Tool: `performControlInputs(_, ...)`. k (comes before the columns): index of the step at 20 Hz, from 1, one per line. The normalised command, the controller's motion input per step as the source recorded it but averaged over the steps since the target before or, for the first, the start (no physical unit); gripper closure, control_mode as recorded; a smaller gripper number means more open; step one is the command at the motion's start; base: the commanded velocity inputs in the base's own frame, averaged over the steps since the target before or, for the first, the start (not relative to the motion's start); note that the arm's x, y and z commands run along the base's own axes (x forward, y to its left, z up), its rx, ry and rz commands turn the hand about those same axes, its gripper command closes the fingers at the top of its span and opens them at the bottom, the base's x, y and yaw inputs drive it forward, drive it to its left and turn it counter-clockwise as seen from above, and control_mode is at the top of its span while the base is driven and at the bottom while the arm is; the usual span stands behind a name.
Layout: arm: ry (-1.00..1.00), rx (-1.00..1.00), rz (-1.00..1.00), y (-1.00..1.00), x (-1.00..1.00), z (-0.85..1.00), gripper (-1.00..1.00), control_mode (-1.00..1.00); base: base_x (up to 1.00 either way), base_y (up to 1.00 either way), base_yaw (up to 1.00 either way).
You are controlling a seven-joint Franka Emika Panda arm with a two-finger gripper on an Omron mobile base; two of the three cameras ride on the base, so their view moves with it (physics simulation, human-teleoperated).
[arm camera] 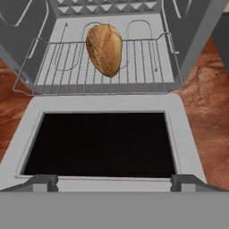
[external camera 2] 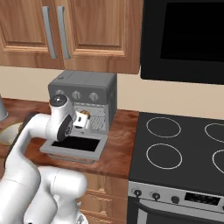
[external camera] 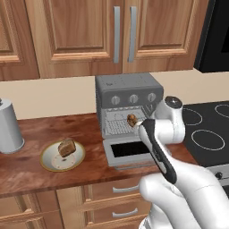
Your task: Pick up the heated bread from the toaster oven and place it in the bowl. Then move the bread bowl to the dining counter.
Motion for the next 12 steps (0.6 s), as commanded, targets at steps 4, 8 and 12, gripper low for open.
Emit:
performControlInputs(4,-0.12,0.11,0.01,0.13,0.44,0.05,-1.00,-1.00,0.00,0.00,0.00)
performControlInputs(8,-0.08,0.00,0.00,0.17,0.59,0.02,-1.00,-1.00,0.00,0.00,0.00)
performControlInputs(12,0.00,-0.02,0.00,0.11,0.59,0.00,-1.00,-1.00,0.00,0.00,0.00)
